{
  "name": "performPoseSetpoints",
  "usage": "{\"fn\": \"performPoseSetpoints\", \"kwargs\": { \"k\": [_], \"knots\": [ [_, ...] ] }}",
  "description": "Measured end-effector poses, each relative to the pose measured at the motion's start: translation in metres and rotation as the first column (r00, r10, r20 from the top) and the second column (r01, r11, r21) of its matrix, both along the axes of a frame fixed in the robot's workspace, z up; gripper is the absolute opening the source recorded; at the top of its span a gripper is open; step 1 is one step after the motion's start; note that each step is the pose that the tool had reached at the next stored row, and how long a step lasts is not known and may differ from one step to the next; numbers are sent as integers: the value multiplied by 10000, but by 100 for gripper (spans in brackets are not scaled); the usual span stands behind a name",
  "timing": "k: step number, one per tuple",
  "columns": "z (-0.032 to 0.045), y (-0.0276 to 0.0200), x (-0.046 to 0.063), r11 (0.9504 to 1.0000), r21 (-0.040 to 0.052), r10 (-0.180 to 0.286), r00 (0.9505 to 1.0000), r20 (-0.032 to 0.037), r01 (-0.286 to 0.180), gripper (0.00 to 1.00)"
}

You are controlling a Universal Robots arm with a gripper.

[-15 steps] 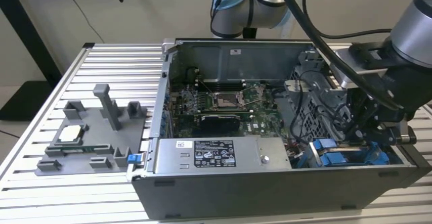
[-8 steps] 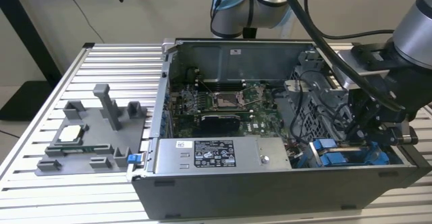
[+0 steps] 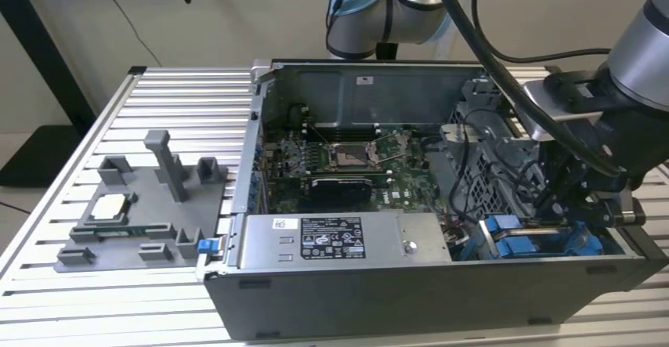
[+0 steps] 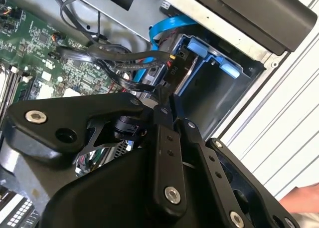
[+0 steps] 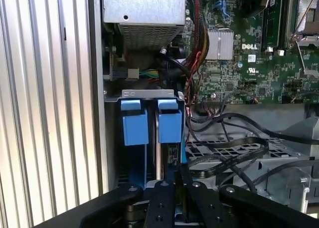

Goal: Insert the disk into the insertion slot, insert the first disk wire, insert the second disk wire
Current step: 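Insert the second disk wire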

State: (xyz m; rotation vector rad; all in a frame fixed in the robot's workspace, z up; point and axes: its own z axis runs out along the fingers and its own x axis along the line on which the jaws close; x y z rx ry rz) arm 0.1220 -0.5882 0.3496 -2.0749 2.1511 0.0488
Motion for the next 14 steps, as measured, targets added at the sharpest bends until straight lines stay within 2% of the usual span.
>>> {"fn": "performPoseSetpoints", "kwargs": {
  "k": [14],
  "knots": [
    [-61,0,18,9999,131,0,10000,-3,0,0]
  ]
}}
